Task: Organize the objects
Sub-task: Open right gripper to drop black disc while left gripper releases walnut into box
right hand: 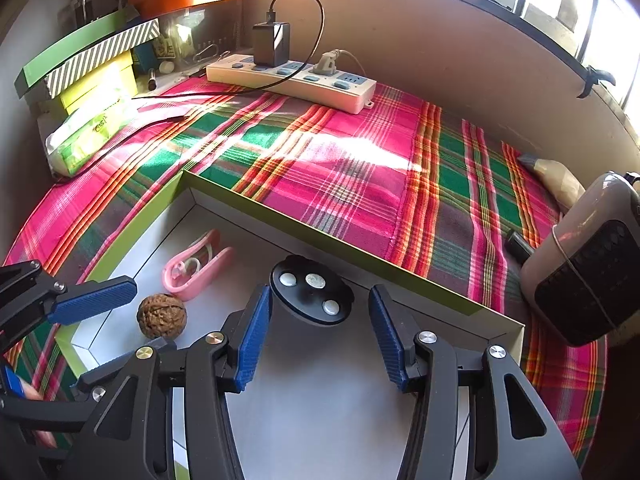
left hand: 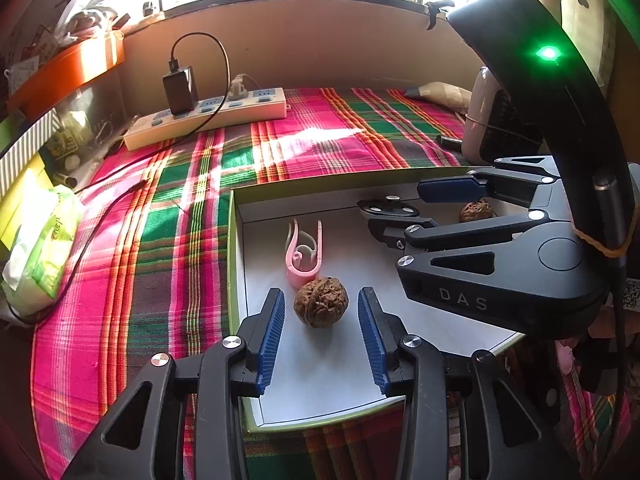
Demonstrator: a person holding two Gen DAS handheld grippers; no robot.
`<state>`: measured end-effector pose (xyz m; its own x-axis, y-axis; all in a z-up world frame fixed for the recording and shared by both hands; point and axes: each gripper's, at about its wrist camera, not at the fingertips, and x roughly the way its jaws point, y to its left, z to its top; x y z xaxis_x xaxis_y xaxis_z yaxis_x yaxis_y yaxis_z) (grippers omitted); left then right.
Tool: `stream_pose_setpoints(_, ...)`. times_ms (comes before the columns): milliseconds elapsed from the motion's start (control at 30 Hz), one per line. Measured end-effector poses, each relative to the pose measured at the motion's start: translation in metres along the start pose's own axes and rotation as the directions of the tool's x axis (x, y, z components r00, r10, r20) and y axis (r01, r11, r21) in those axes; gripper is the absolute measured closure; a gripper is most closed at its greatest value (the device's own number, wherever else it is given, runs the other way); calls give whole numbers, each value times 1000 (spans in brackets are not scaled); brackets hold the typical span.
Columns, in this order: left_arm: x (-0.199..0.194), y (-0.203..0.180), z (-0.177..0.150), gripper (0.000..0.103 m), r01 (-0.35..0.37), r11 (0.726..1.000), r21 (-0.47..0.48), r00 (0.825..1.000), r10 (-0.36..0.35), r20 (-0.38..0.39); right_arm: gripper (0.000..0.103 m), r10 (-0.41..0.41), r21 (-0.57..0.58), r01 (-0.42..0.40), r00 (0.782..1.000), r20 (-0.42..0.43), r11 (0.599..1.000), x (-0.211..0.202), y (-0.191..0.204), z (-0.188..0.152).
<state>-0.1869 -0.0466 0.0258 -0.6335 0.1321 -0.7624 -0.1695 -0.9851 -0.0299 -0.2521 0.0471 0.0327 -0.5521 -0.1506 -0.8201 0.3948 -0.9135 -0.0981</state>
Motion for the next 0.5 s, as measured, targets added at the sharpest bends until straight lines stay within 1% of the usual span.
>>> stream_pose_setpoints(267, -14, -1, -2, 65, 9, 1000, -9, 1000, -8, 19, 51, -4, 12, 4, 1000, 22, 1000, -13, -1, -6)
stream_pose_setpoints(500, -26, -1, -7, 64, 4, 1000, -16, 999, -3, 34, 51, -7, 50, 5, 999, 43, 999, -26, -5, -14)
